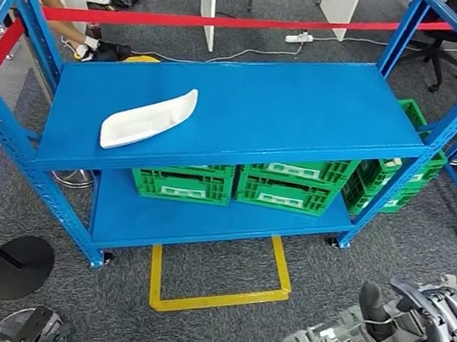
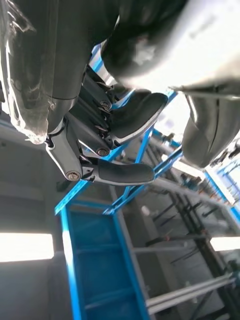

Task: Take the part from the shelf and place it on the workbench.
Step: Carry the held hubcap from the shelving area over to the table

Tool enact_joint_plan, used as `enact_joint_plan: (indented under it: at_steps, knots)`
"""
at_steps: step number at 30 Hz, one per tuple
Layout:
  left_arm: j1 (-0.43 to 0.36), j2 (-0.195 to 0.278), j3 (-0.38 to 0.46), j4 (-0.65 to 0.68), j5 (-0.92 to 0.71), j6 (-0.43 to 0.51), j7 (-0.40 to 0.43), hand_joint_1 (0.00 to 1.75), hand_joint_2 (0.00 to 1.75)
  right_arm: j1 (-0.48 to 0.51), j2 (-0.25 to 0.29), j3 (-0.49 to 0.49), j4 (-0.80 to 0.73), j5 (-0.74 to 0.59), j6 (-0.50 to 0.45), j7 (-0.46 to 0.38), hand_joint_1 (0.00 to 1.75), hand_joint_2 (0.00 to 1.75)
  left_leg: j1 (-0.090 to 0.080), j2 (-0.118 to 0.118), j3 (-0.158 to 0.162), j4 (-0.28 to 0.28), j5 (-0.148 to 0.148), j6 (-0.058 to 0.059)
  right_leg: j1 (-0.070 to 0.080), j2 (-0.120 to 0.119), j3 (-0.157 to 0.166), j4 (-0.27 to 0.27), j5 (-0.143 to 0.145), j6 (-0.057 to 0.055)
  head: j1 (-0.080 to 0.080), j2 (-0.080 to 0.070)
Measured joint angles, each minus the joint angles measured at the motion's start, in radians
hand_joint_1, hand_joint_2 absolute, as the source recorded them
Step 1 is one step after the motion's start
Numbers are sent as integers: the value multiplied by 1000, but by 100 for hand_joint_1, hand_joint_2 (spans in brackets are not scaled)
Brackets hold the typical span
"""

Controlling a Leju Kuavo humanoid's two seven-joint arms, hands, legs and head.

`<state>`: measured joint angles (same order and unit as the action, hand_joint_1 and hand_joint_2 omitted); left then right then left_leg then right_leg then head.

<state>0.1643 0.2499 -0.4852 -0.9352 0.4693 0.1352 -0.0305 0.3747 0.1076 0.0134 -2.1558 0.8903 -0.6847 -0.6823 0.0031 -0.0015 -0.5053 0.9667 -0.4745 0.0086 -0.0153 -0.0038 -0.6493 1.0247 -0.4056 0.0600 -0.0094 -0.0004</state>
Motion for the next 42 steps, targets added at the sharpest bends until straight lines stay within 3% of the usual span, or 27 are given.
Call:
enact_joint_plan:
  at_steps: [3, 4, 5, 6, 8, 10, 11, 13, 14, 16, 18, 19, 20, 21, 22, 25, 27, 29, 31, 33, 34, 35, 36, 37, 39, 40, 42]
  knots:
    - [15, 8, 19, 0, -34, -28, 0, 0, 175, 33, -1, -14, 17, -21, 0, 14, 175, 175, -1, 2, -39, 0, 34, 15, 0, 1, -45, 163, -148, 6, 3, 0]
    - [22, 11, 25, 0, -45, -37, 0, 0, 175, 43, -3, -16, 22, -23, 0, 26, 175, 175, -3, 3, -54, 0, 46, 16, 0, 1, -52, 224, -176, 6, 3, 0]
    - [29, 15, 32, 0, -57, -46, 0, 0, 175, 54, -6, -17, 27, -25, 0, 42, 175, 175, -4, 3, -70, 1, 57, 15, 1, 2, -47, 261, -178, 6, 3, 0]
    - [37, 18, 39, 0, -67, -54, 0, 0, 175, 64, -11, -18, 31, -25, 0, 58, 175, 175, -4, 3, -84, 1, 69, 13, 1, 1, -25, 262, -159, 6, 3, 0]
    - [52, 25, 52, 0, -81, -66, 0, 0, 175, 80, -21, -18, 37, -24, 0, 81, 175, 175, -3, 3, -109, 3, 89, 5, -1, 1, 67, 162, -109, 7, 4, 0]
    - [64, 33, 62, -1, -88, -72, 0, 0, 175, 88, -27, -18, 42, -22, 0, 90, 175, 175, -5, 2, -124, 7, 107, -5, 0, 3, 172, 14, -112, 5, 3, 0]
    - [68, 37, 67, -1, -90, -74, 0, 0, 175, 91, -29, -18, 44, -22, 0, 92, 175, 175, -6, 2, -128, 8, 116, -10, 1, 5, 198, -33, -124, 2, 3, 0]
    - [71, 42, 72, -1, -93, -76, 0, 0, 175, 99, -32, -18, 47, -19, 0, 95, 175, 175, -5, 3, -131, 6, 131, -17, 4, 7, 198, -52, -129, -10, 2, 0]
    - [73, 44, 75, -1, -96, -78, 0, 0, 175, 102, -33, -19, 49, -18, 0, 100, 175, 175, -3, 3, -133, 9, 126, -21, 4, 8, 190, -51, -124, -17, 2, 0]
    - [81, 45, 83, -3, -109, -84, -1, 0, 175, 108, -36, -20, 50, -19, 0, 114, 175, 175, -1, 2, -150, 60, 67, -30, 3, 12, 177, -51, -112, -36, 1, 0]
    - [90, 45, 94, -6, -128, -91, -3, 0, 175, 120, -38, -22, 51, -27, 0, 129, 175, 175, -1, 2, -186, 183, -26, -36, 5, 18, 165, -50, -98, -47, 0, 0]
    - [96, 45, 101, -9, -140, -93, -4, 0, 175, 127, -39, -22, 51, -31, 0, 136, 175, 175, -1, 2, -203, 246, -57, -36, 7, 24, 158, -49, -90, -49, 0, 0]
    - [103, 45, 109, -13, -153, -95, -4, 0, 175, 135, -40, -23, 52, -35, 0, 142, 175, 175, -1, 2, -208, 286, -67, -35, 8, 31, 150, -48, -83, -50, 0, 0]
    - [111, 45, 118, -17, -165, -95, -4, 0, 175, 143, -41, -24, 52, -39, 0, 149, 175, 175, -2, 1, -197, 291, -59, -31, 10, 39, 143, -47, -76, -50, 0, 0]
    - [119, 45, 127, -23, -178, -96, -4, 0, 175, 150, -42, -25, 53, -42, 0, 156, 175, 175, -3, -3, -166, 255, -34, -25, 12, 48, 136, -46, -70, -50, 0, 0]
    - [140, 50, 150, -38, -211, -96, -3, 0, 175, 166, -46, -28, 52, -46, 0, 169, 175, 175, -6, -60, -39, 61, 28, 4, 14, 75, 123, -44, -60, -44, 1, 0]
    - [152, 55, 165, -45, -229, -99, -2, 0, 175, 173, -48, -29, 51, -50, 0, 176, 175, 175, -8, -82, -10, 8, 29, 12, 9, 95, 112, -43, -51, -33, 0, 0]
    - [161, 57, 180, -55, -250, -105, -2, 0, 175, 185, -50, -31, 48, -56, -1, 184, 175, 175, -8, -58, -7, -14, 30, 10, 8, 109, 99, -41, -45, -21, 0, 0]
    - [169, 56, 195, -66, -271, -113, -1, 0, 175, 196, -53, -35, 43, -62, -1, 191, 175, 175, -1, -29, -4, -35, 33, 11, 12, 76, 69, 4, -78, -10, 8, 0]
    - [183, 55, 207, -71, -287, -121, 0, 0, 175, 202, -56, -38, 41, -66, -1, 199, 175, 175, 1, -1, -7, -38, 36, 12, 10, 28, 17, 123, -148, 1, 17, 0]
    - [190, 55, 213, -72, -293, -125, 0, 0, 175, 206, -57, -39, 41, -67, -1, 203, 175, 175, 1, 14, -8, -37, 36, 12, 8, 17, -7, 188, -177, 6, 18, 0]
    - [196, 55, 217, -72, -297, -130, 0, 0, 175, 212, -58, -41, 41, -67, -1, 206, 175, 175, 1, 28, -10, -35, 36, 12, 6, 13, -19, 228, -189, 10, 19, 0]
    - [199, 55, 221, -73, -297, -141, 2, 0, 175, 217, -59, -42, 41, -68, -1, 210, 175, 175, 1, 42, -12, -33, 37, 11, 4, 9, -14, 234, -184, 14, 19, 0]
    - [193, 59, 223, -81, -283, -164, 20, 0, 175, 220, -63, -42, 42, -70, -1, 215, 175, 175, 2, 55, -13, -31, 37, 10, 2, 3, 12, 198, -161, 17, 19, 0]
    - [130, 78, 222, -122, -210, -230, 146, 0, 175, 211, -82, -37, 47, -73, -1, 233, 175, 175, 2, 70, -21, -22, 42, 2, 2, -34, 94, 56, -105, 19, 19, 0]
    - [68, 92, 220, -150, -163, -260, 245, 0, 175, 198, -94, -31, 52, -75, -1, 244, 175, 175, 1, 71, -28, -16, 45, -4, 4, -50, 123, -2, -87, 13, 20, 0]
    - [-65, 121, 218, -193, -100, -289, 406, 0, 175, 170, -115, -20, 64, -74, -1, 256, 175, 175, -2, 71, -38, -9, 51, -16, 9, -62, 133, -41, -78, -8, 20, 0]
